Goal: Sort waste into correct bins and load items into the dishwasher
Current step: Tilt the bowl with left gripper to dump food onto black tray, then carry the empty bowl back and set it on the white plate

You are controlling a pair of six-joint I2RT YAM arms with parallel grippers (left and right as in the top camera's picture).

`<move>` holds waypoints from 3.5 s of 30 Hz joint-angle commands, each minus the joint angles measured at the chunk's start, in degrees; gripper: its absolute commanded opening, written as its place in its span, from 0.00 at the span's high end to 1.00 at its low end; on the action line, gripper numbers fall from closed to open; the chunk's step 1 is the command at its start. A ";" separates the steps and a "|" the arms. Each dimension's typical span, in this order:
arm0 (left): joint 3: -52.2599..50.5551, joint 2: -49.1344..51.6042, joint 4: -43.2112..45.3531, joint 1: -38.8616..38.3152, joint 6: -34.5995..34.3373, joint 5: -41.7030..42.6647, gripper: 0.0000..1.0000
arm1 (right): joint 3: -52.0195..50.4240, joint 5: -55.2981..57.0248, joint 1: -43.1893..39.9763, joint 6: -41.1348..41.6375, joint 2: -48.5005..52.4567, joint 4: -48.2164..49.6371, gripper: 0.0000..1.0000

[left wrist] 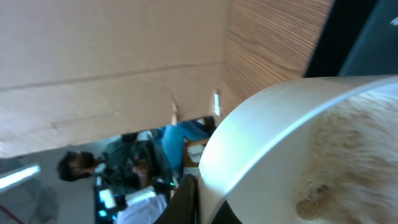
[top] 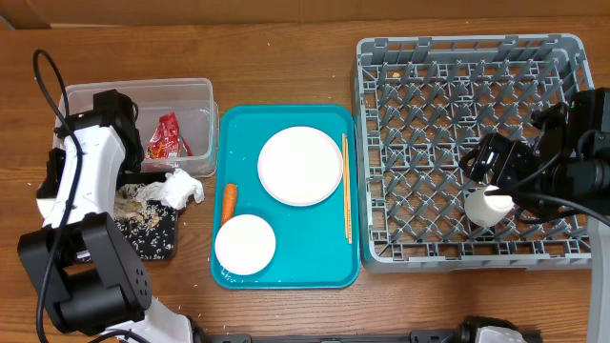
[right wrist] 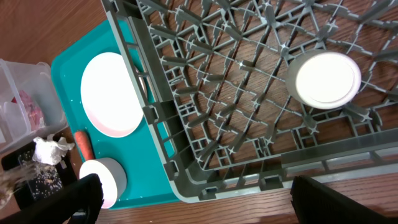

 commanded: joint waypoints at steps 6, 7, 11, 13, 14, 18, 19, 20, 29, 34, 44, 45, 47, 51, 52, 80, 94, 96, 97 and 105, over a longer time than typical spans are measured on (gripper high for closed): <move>0.24 0.83 1.07 -0.96 6.34 -3.91 0.96 | 0.39 -0.33 0.33 -0.22 -0.15 0.44 0.00; 0.24 0.81 1.60 -1.29 7.69 -5.33 0.96 | 0.39 -0.33 0.33 -0.22 -0.15 0.48 0.00; 0.24 0.61 4.13 -2.40 10.58 -3.34 0.96 | 0.39 -0.33 0.33 -0.20 -0.15 0.63 0.00; 0.26 0.22 5.35 -3.67 14.25 -8.92 0.96 | 0.39 -0.33 0.33 -0.20 -0.15 0.72 0.00; 0.26 -0.04 7.63 -4.33 14.23 -7.98 0.96 | 0.39 -0.33 0.33 -0.20 -0.15 0.74 0.00; 0.24 0.09 9.03 -4.79 19.96 -7.76 0.96 | 0.39 -0.35 0.33 -0.22 -0.15 0.50 0.00; 0.24 -0.15 9.55 -4.87 19.12 -7.52 0.96 | 0.39 -0.35 0.33 -0.20 -0.15 0.39 0.00; 0.24 -0.20 9.81 -4.87 19.17 -6.12 0.96 | 0.39 -0.35 0.33 -0.20 -0.15 0.33 0.00; 0.17 -1.77 10.51 -5.73 22.16 -8.79 0.96 | 0.39 -0.33 0.33 -0.22 -0.15 0.11 0.00; 0.15 -2.32 7.67 -4.11 21.18 -10.25 0.96 | 0.39 -0.33 0.33 -0.22 -0.15 -0.26 0.00; 0.15 -4.15 6.08 -4.24 23.71 -12.13 0.96 | 0.39 -0.35 0.33 -0.22 -0.15 -0.42 0.00; 0.15 -4.79 10.45 -5.53 24.83 -15.85 0.96 | 0.39 -0.35 0.33 -0.20 -0.15 -0.50 0.00; 0.15 -6.10 18.32 -7.23 27.28 -12.24 0.96 | 0.39 -0.35 0.33 -0.20 -0.15 -0.50 0.00; 0.13 -6.64 10.88 -6.21 28.72 -6.84 0.96 | 0.39 -0.35 0.33 -0.22 -0.15 -0.83 0.00; 0.13 -6.67 10.54 -6.10 29.29 -10.60 0.96 | 0.39 -0.35 0.33 -0.22 -0.15 -1.03 0.00; 11.63 -27.76 9.18 -37.11 11.54 78.86 0.96 | 0.39 -16.61 6.54 -1.95 -0.15 14.78 0.07; 11.61 -27.69 11.02 -37.24 8.98 88.98 0.61 | 0.35 -5.77 13.68 -1.29 0.04 14.78 0.08; 11.61 -27.67 10.38 -37.24 9.38 91.03 0.13 | 0.33 -5.40 14.14 -1.33 0.74 13.77 0.09; 11.50 -27.56 10.32 -37.20 9.42 90.44 0.18 | 0.33 -4.87 14.27 -1.33 1.18 13.35 0.08; 11.39 -18.49 3.04 -36.68 2.34 80.04 0.24 | 0.31 -3.54 14.93 -0.68 7.30 10.73 0.27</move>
